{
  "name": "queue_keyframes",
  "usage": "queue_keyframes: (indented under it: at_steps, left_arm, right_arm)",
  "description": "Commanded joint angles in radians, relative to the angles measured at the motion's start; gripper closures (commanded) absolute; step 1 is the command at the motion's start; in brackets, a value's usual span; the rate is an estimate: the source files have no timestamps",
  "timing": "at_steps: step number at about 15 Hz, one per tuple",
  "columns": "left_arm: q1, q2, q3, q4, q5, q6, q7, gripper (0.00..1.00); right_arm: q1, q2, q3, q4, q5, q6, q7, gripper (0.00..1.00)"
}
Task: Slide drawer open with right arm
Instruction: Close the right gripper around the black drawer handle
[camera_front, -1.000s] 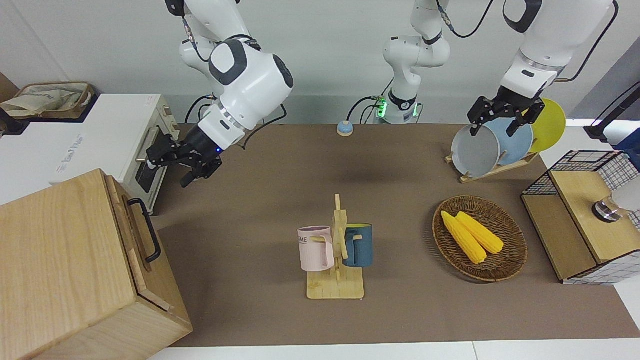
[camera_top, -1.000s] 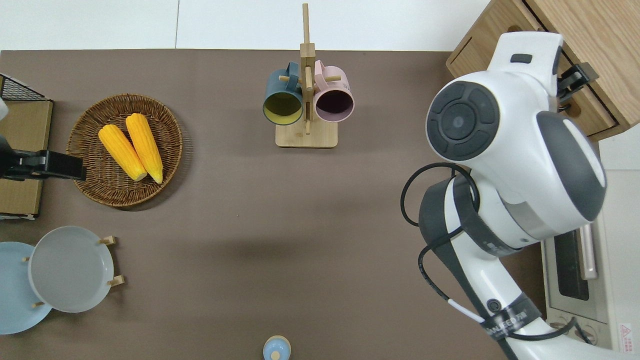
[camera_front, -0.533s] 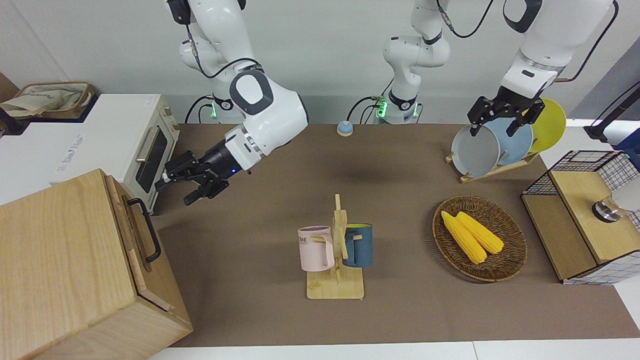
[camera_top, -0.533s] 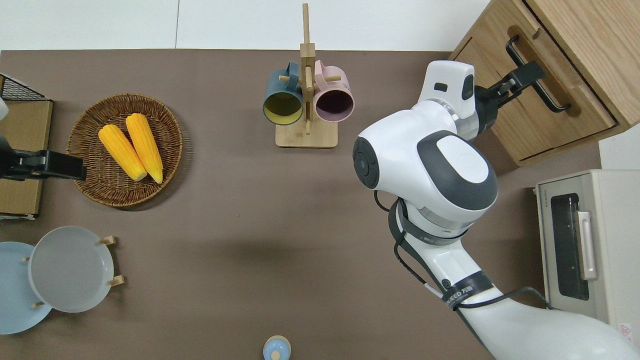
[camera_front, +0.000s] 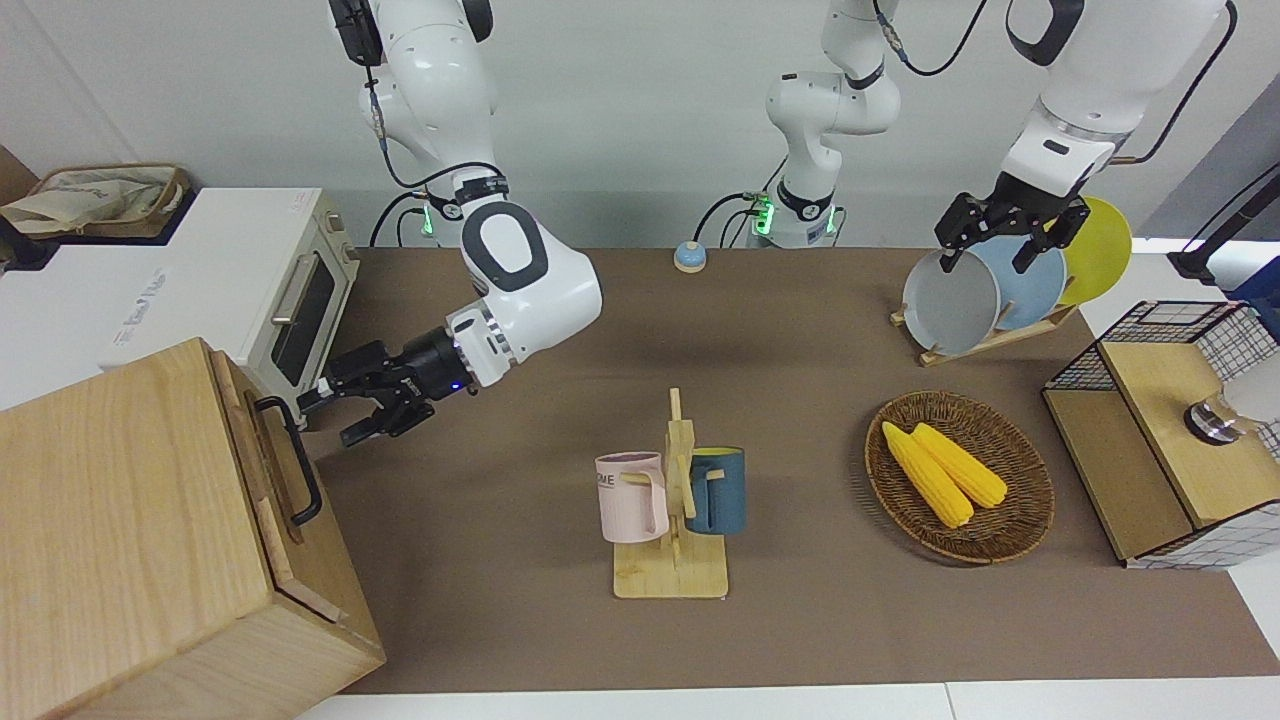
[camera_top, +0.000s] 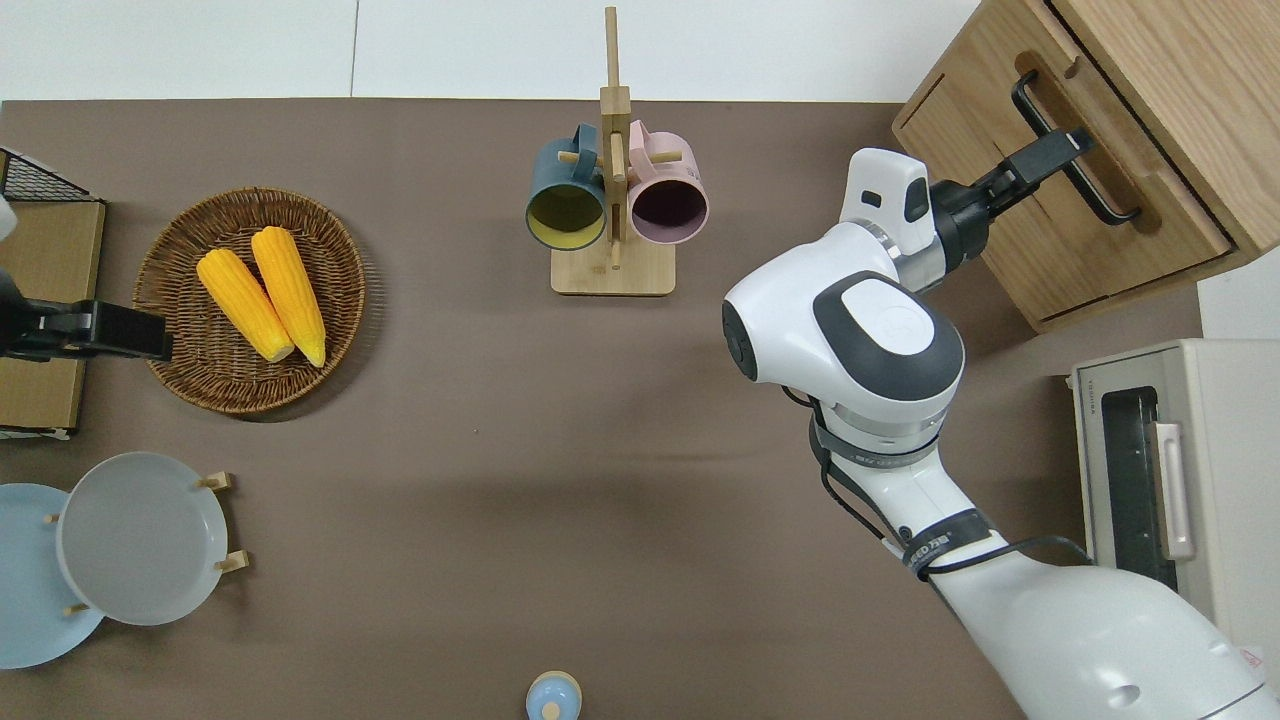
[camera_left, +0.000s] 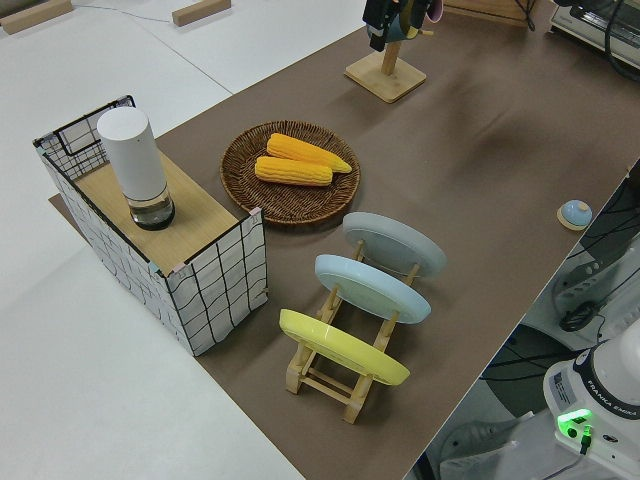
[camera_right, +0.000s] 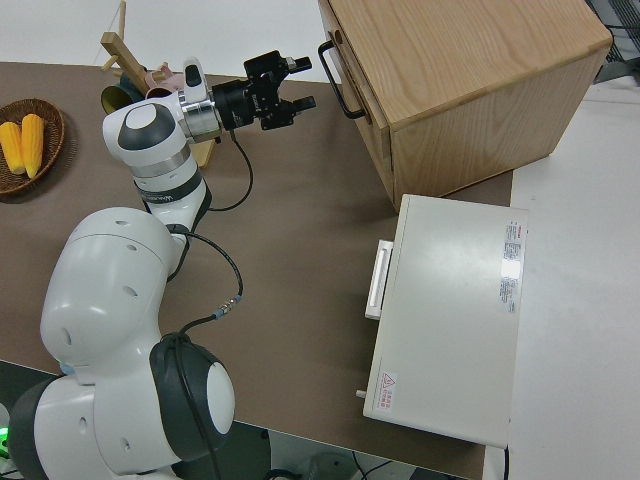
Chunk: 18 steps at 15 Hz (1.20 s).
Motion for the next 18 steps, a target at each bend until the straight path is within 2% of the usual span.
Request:
queue_keyframes:
  at_steps: [1, 5, 7, 12, 15, 16, 18]
  left_arm:
    - [-0.017, 0.012, 0.016, 0.020, 0.014, 0.001, 0.006, 0.00]
    - [-0.017, 0.012, 0.016, 0.020, 0.015, 0.001, 0.006, 0.00]
    - [-0.017, 0.012, 0.016, 0.020, 0.015, 0.001, 0.006, 0.00]
    - [-0.017, 0.012, 0.016, 0.020, 0.014, 0.001, 0.006, 0.00]
    - [-0.017, 0.012, 0.016, 0.020, 0.014, 0.001, 0.006, 0.00]
    - [-0.017, 0.012, 0.016, 0.020, 0.014, 0.001, 0.006, 0.00]
    - [-0.017, 0.012, 0.016, 0.020, 0.014, 0.001, 0.006, 0.00]
  right_arm:
    - [-0.022, 0.024, 0.004, -0.019, -0.106, 0.002, 0.101, 0.021]
    - [-0.036, 0.045, -0.003, -0.019, -0.157, -0.001, 0.130, 0.028]
    - [-0.034, 0.047, -0.003, -0.020, -0.155, -0.015, 0.146, 0.084]
    - [-0.036, 0.051, -0.003, -0.020, -0.155, -0.018, 0.149, 0.447]
    - [-0.040, 0.053, -0.003, -0.022, -0.155, -0.018, 0.138, 0.778]
    - [-0.040, 0.053, -0.003, -0.025, -0.155, -0.018, 0.135, 0.855]
    - [-0.040, 0.054, -0.003, -0.026, -0.157, -0.018, 0.134, 0.919]
